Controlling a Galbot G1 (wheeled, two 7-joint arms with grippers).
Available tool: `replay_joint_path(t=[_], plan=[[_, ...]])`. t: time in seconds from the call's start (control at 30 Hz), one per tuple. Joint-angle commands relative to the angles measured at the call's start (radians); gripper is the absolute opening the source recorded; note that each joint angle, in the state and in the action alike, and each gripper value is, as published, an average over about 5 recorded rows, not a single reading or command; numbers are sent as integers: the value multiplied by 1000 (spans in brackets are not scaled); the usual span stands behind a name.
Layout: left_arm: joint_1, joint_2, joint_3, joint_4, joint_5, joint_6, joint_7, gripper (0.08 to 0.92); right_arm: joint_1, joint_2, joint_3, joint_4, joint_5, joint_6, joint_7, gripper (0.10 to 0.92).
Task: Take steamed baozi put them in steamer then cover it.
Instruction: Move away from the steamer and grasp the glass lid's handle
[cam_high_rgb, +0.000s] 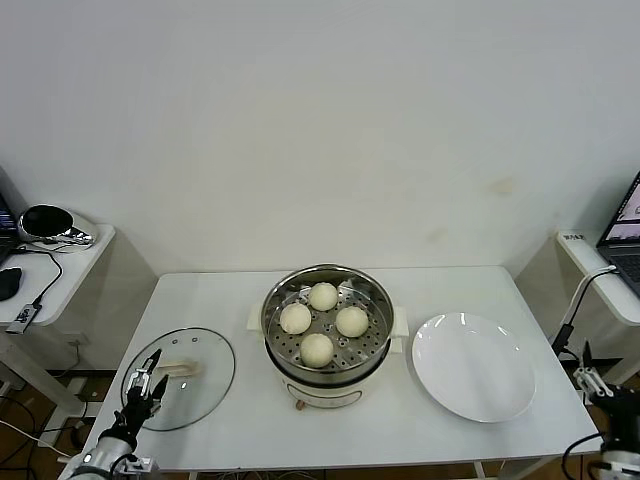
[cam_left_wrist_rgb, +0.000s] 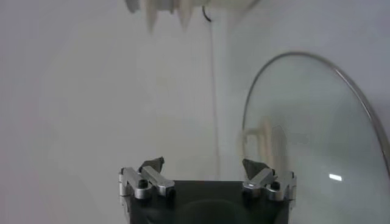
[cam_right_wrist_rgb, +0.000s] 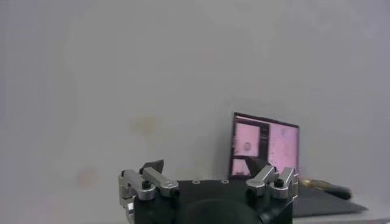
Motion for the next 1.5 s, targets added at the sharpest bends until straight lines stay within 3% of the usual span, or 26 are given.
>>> replay_joint_path(t=[0.03,0.63,0.73,1.1,1.5], plan=[[-139,23,32,129,53,-5,4,823,-35,40,38,10,15,8,22,823],[-246,4,84,221,13,-31,25,822,-55,45,38,4,0,20,12,823],[-256,3,87,244,4,-38,29,786,-55,45,32,3,-5,19,10,823],[-244,11,79,272,-83,-78,-12,472,-51,46,6,1,-20,19,7,823],[-87,56,16,-11,-191,10,-51,154,-35,35,-30,-3,-37,21,7,823]])
